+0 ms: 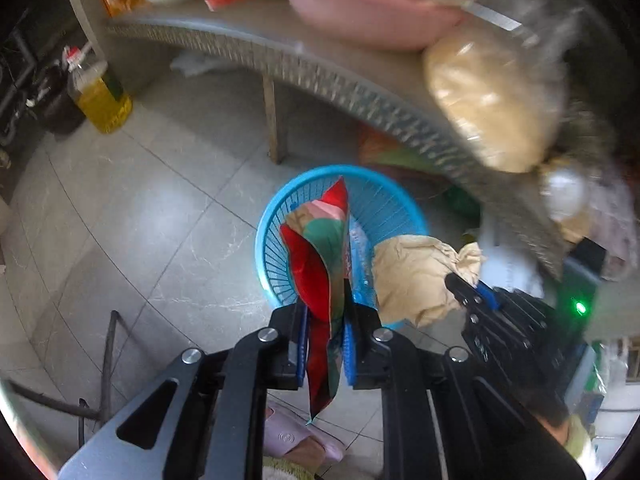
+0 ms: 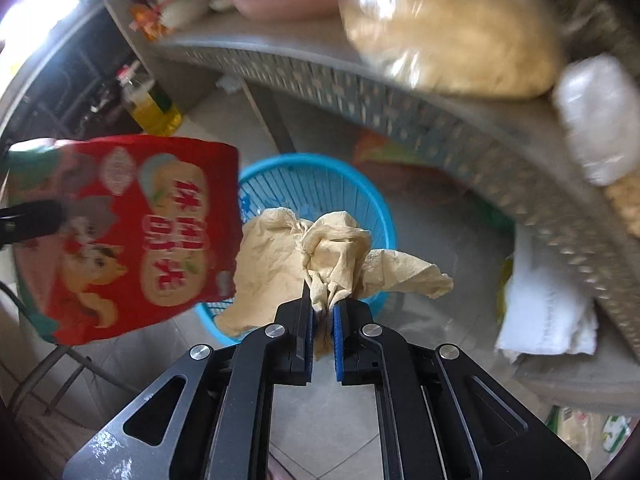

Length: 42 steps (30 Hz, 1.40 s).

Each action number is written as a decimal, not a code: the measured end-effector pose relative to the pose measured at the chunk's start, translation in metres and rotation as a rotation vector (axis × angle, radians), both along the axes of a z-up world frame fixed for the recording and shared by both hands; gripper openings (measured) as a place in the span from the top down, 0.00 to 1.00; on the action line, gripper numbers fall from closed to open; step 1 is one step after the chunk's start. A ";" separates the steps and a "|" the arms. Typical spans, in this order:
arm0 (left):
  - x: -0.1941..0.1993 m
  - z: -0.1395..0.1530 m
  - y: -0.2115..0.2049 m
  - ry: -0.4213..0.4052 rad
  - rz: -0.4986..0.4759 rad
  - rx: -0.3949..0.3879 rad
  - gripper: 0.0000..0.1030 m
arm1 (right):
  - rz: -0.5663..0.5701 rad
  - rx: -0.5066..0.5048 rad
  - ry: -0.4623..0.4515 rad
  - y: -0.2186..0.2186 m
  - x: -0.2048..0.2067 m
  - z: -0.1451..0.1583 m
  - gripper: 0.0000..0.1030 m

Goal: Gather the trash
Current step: 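Open both tools to drop the snack bag and brown paper into the wastebasket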

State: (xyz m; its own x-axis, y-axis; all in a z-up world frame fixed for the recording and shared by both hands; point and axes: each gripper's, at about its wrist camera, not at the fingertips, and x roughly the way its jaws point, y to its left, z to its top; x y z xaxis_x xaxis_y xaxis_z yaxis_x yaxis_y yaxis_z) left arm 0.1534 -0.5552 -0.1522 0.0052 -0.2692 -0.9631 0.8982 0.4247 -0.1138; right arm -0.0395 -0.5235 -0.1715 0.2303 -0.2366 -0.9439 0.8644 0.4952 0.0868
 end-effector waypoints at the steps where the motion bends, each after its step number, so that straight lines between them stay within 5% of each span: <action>1: 0.000 -0.009 -0.004 -0.001 -0.001 0.011 0.85 | 0.008 0.011 0.010 -0.002 0.005 -0.006 0.94; 5: 0.017 -0.053 -0.030 0.040 0.072 0.068 0.68 | 0.046 0.050 0.057 -0.013 0.027 -0.032 0.89; 7: 0.032 -0.060 -0.028 0.067 0.157 0.096 0.52 | 0.075 0.087 0.070 -0.018 0.042 -0.045 0.86; 9: 0.042 -0.055 -0.023 0.085 0.208 0.078 0.49 | 0.097 0.113 0.102 -0.022 0.055 -0.059 0.86; 13: 0.053 -0.016 -0.007 0.090 0.208 0.015 0.44 | 0.145 0.185 0.171 -0.026 0.078 -0.096 0.83; 19: 0.053 0.078 0.045 0.079 0.170 -0.145 0.30 | 0.259 0.191 0.326 -0.020 0.096 -0.122 0.43; 24: 0.046 0.149 0.116 0.018 0.181 -0.282 0.23 | 0.191 0.132 0.186 -0.030 0.070 -0.076 0.34; 30: 0.022 0.188 0.210 -0.009 0.220 -0.422 0.20 | 0.140 0.053 0.080 -0.026 0.040 -0.017 0.33; 37: -0.017 0.194 0.320 -0.055 0.295 -0.569 0.16 | 0.213 -0.055 -0.084 0.006 0.029 0.070 0.30; 42: -0.032 0.185 0.389 -0.116 0.396 -0.620 0.16 | 0.391 -0.145 -0.199 0.063 0.045 0.151 0.20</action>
State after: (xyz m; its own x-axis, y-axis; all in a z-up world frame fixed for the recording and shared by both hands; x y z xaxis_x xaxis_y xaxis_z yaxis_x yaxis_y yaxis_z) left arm 0.1213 -0.1662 0.0325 0.3073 -0.7198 -0.6225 0.7123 0.6077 -0.3511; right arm 0.0053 -0.4605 -0.0207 0.5020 -0.2223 -0.8358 0.5838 0.8001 0.1379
